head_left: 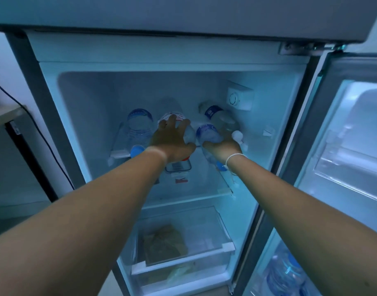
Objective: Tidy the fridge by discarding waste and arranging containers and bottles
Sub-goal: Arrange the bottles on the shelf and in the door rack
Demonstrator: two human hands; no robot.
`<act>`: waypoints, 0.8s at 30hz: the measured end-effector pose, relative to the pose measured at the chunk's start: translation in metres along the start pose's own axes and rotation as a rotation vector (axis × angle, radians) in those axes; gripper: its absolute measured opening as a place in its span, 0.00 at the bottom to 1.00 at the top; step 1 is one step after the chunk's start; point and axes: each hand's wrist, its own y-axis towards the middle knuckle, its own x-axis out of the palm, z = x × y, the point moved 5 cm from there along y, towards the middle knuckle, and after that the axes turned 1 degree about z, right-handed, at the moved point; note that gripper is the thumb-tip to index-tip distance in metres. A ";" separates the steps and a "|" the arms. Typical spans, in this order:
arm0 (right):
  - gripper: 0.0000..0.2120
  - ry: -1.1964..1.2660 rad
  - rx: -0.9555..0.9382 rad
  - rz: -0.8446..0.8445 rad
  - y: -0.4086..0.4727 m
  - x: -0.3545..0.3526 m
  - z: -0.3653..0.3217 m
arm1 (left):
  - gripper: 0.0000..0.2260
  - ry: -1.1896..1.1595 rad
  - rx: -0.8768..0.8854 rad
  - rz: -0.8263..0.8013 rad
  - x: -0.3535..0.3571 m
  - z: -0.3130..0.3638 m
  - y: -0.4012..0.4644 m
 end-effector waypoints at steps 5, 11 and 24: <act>0.18 0.115 0.005 0.059 -0.023 -0.001 0.024 | 0.30 -0.009 -0.078 -0.016 -0.003 -0.010 -0.001; 0.12 0.296 -0.009 0.087 -0.049 -0.003 0.036 | 0.27 -0.014 -0.099 0.061 -0.012 -0.023 -0.019; 0.03 0.203 0.076 -0.010 -0.095 -0.019 0.056 | 0.30 -0.245 -0.395 0.086 -0.021 -0.069 -0.059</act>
